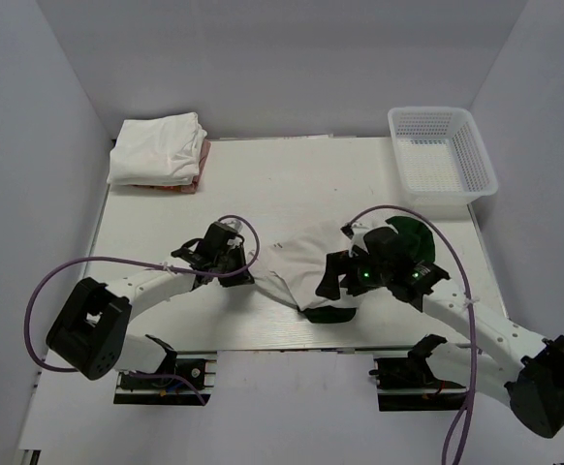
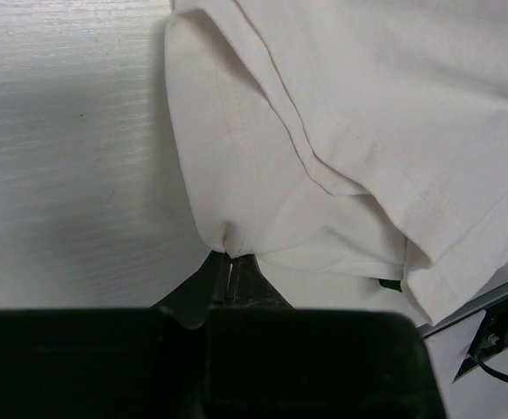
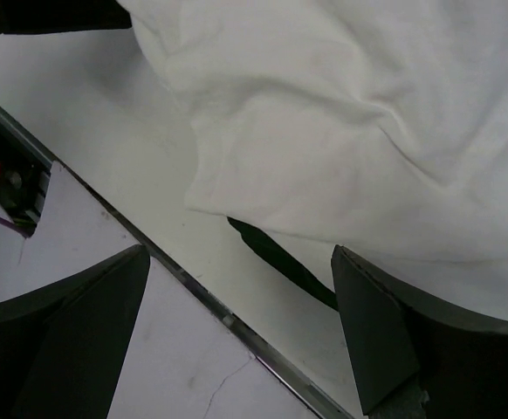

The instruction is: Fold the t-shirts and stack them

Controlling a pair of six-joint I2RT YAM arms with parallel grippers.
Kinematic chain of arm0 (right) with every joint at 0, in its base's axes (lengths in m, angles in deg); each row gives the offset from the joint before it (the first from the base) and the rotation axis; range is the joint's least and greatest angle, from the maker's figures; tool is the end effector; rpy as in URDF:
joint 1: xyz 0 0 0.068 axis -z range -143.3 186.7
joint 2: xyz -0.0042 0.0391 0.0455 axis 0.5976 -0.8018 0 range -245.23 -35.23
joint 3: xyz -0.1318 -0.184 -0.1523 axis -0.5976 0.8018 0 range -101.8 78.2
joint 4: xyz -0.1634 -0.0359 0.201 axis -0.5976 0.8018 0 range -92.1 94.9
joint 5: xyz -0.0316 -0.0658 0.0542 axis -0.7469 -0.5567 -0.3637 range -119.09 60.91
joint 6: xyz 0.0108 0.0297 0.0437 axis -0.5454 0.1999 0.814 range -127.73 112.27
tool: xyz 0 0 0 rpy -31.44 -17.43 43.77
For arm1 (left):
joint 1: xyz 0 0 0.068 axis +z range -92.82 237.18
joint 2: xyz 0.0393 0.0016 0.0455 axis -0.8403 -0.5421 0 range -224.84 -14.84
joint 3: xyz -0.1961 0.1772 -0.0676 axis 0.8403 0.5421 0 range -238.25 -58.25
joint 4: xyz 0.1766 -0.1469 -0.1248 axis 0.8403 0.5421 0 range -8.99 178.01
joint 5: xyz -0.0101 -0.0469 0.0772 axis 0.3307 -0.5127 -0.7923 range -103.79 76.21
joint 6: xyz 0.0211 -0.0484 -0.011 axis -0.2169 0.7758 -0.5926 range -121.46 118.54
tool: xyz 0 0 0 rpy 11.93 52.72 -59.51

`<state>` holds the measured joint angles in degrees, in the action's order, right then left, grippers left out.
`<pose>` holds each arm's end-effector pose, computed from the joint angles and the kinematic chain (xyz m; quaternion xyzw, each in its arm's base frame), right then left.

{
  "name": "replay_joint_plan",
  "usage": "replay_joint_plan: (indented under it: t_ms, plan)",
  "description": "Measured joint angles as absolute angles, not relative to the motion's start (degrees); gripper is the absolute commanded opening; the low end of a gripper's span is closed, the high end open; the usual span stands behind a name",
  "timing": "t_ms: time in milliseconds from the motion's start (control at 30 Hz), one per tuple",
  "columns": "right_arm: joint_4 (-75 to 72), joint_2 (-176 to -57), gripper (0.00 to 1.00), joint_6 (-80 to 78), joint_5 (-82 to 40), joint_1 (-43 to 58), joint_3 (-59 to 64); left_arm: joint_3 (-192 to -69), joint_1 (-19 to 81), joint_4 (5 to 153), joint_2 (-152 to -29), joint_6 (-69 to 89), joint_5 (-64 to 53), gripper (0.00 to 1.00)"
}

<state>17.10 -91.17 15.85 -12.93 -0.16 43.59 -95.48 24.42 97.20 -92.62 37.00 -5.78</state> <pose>0.1576 0.1307 0.2286 -0.1624 0.8864 0.3188 0.2937 0.2068 -0.1389 0.1664 -0.0276 0.9556 -0.2206 0.1932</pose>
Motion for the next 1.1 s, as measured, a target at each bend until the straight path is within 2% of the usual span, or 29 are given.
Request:
replay_joint_plan:
  t_ms: [367,733,800,933,1000,1100]
  plan:
    - [17.1,-113.2,0.90,11.0,-29.8,-20.4,28.5,-94.9,24.4,97.5,-91.2,36.9,-7.0,0.00]
    - [21.1,-128.7,0.90,13.4,-51.5,-28.2,21.2,-92.2,24.4,97.8,-86.0,37.0,-7.7,0.00]
    - [22.9,-130.0,0.87,14.5,-54.2,-28.2,21.2,-92.1,24.4,97.8,-85.2,37.0,-8.1,0.00]
    - [25.4,-130.1,0.32,17.4,-58.5,-28.2,21.2,-92.1,24.4,98.7,-84.4,37.3,-9.5,0.00]
    - [25.0,-128.5,0.31,18.1,-59.0,-28.2,21.7,-92.0,24.2,99.1,-84.2,37.6,-10.1,0.00]
    - [24.0,-122.3,0.38,18.9,-58.0,-28.2,24.0,-92.0,24.0,99.6,-84.2,38.3,-11.6,0.00]
